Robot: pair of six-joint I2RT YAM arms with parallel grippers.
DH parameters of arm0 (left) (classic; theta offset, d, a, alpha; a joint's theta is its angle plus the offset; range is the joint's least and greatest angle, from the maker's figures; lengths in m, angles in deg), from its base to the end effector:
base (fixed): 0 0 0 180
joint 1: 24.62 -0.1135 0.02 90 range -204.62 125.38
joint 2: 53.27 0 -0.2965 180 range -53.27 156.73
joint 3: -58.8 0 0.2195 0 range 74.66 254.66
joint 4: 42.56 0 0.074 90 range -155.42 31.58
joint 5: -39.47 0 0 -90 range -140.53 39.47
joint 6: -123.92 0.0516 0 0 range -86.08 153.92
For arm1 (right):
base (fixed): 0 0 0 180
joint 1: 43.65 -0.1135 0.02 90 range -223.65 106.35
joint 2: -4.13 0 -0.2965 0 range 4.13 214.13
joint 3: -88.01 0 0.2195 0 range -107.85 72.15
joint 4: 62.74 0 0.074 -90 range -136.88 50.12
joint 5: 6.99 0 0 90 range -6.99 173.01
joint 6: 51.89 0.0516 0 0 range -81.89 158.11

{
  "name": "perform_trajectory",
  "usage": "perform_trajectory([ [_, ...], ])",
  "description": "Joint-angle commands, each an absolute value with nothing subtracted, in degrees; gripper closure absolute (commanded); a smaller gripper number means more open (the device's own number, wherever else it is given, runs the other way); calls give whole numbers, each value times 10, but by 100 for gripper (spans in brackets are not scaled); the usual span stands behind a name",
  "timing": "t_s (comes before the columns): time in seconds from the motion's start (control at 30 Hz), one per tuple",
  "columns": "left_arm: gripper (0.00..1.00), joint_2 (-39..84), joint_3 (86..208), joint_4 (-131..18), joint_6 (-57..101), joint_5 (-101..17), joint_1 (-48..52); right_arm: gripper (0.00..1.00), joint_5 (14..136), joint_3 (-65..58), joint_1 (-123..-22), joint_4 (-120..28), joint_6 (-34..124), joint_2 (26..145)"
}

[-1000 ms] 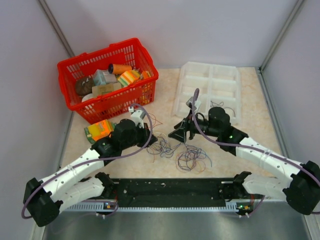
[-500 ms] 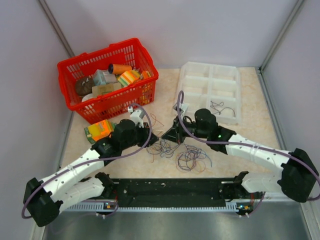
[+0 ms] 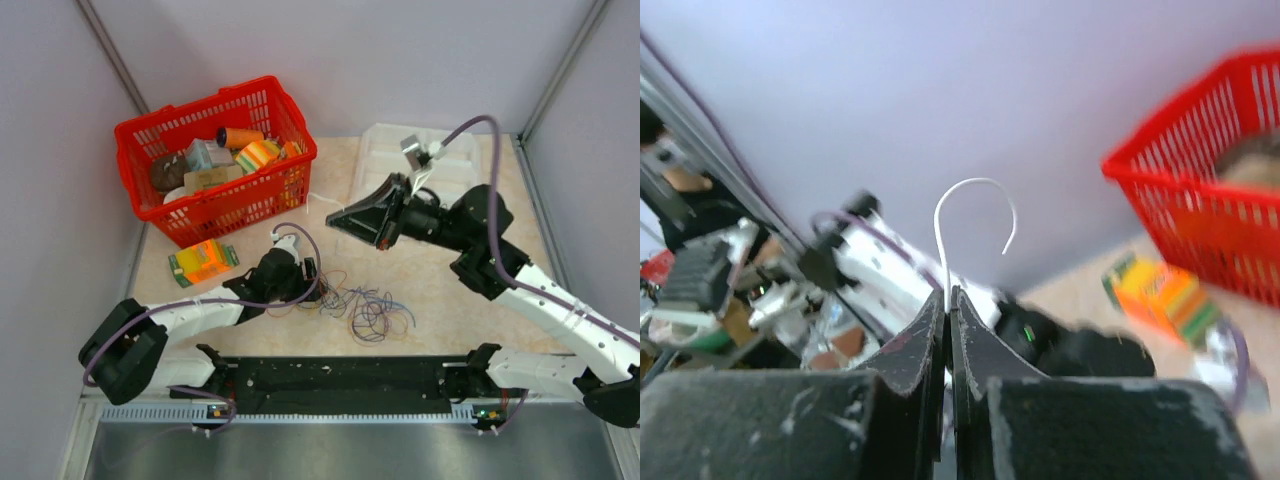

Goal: Untangle the cables

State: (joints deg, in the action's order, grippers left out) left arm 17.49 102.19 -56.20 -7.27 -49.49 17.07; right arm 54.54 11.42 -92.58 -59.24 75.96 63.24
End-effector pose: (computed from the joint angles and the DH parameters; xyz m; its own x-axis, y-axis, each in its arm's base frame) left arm 0.1577 -0.1417 0.2101 -0.8134 -0.1573 -0.5600 0.1854 0.8424 -0.5059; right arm 0.1082 0.1616 0.4627 -0.4678 0.2842 -0.8369 -0.8607 0.0689 0.5045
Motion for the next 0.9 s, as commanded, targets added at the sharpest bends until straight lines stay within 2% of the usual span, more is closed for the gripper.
perform_trajectory([
  [0.0,35,209,1036,-493,-83,-492,168,100,555,-44,-930,-608,759,652],
  [0.17,39,237,1009,-485,-106,-496,161,100,586,-267,-930,-519,700,727],
  [0.33,40,220,978,-483,-107,-498,149,100,604,-489,-930,-469,625,795],
  [0.5,39,192,955,-500,-105,-525,140,100,652,-660,-930,-435,531,858],
  [0.87,41,73,949,-609,-85,-593,119,100,828,-690,-931,-496,236,856],
])
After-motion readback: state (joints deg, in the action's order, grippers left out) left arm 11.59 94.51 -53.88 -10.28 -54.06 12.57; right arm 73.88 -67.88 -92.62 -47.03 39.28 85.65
